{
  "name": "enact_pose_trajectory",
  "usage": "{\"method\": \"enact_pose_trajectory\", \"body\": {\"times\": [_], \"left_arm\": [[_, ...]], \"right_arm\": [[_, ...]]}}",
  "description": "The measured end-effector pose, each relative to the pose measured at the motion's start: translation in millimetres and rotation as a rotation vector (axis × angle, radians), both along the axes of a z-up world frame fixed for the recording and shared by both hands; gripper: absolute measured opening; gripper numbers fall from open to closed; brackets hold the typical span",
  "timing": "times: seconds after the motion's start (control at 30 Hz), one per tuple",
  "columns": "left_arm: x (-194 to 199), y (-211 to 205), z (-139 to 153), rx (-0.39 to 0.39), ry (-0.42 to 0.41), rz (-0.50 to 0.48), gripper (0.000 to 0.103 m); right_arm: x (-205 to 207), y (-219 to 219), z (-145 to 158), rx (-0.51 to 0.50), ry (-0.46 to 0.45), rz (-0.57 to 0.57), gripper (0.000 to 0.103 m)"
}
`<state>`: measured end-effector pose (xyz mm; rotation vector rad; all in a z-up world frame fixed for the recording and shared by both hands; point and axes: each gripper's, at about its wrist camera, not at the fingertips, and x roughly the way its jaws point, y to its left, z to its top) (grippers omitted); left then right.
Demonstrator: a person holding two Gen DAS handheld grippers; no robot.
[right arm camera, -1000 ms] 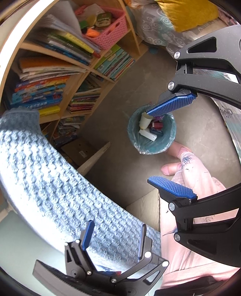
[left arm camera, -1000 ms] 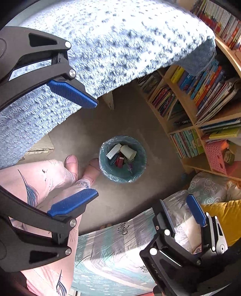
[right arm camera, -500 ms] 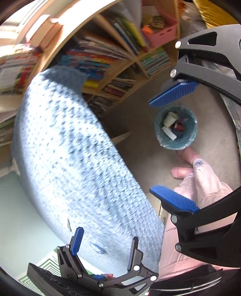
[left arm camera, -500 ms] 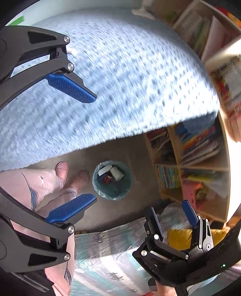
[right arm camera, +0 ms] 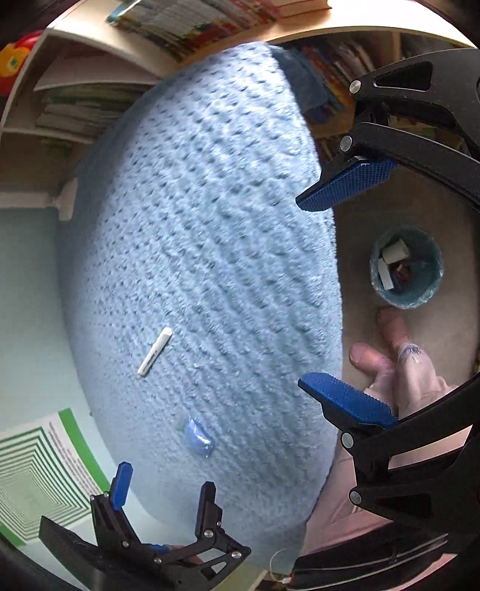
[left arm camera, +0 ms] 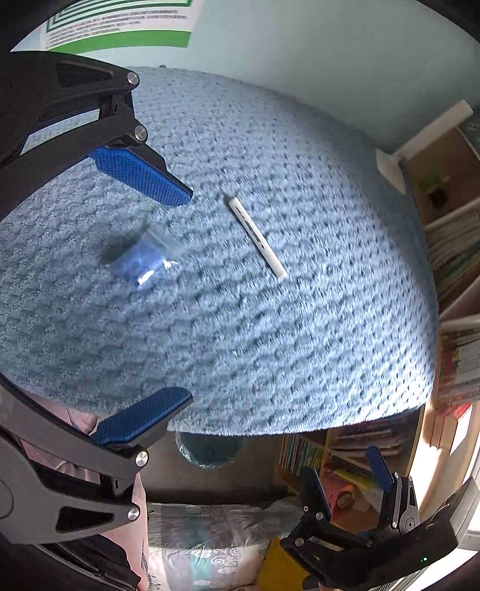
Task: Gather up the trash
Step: 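Bring both open tools back over the blanket toward the marker and bag, then grasp the blue plastic bag with the left gripper while the right grasps the white marker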
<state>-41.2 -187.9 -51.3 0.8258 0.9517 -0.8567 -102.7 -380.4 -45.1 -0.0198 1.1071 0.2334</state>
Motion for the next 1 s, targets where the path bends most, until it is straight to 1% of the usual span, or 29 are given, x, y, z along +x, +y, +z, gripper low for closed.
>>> {"method": "enact_pose_trajectory", "body": {"times": [0.2,0.4,0.57,0.77,0.83,0.93,1.0], "left_arm": [[15.0,42.7,5.3,-0.019,-0.020,0.113,0.096],[22.6,77.3,2.0,-0.043,0.001,0.206,0.096],[27.2,97.6,-6.5,-0.054,0.043,0.262,0.096],[31.2,104.9,-19.3,-0.081,0.103,0.307,0.096],[32.4,103.8,-23.6,-0.076,0.125,0.333,0.096],[34.0,100.1,-28.4,-0.095,0.171,0.360,0.096],[36.1,94.4,-33.9,-0.081,0.184,0.389,0.096]], "right_arm": [[37.9,45.0,6.4,-0.023,-0.006,0.129,0.088],[63.8,80.9,8.8,-0.040,0.003,0.232,0.088],[78.1,102.9,7.0,-0.075,0.010,0.297,0.088],[92.4,114.7,-0.3,-0.075,0.008,0.330,0.088],[97.0,117.0,-5.5,-0.069,0.020,0.349,0.088],[105.1,117.1,-12.1,-0.048,0.030,0.395,0.088],[112.2,115.4,-16.8,-0.050,0.038,0.408,0.088]]}}
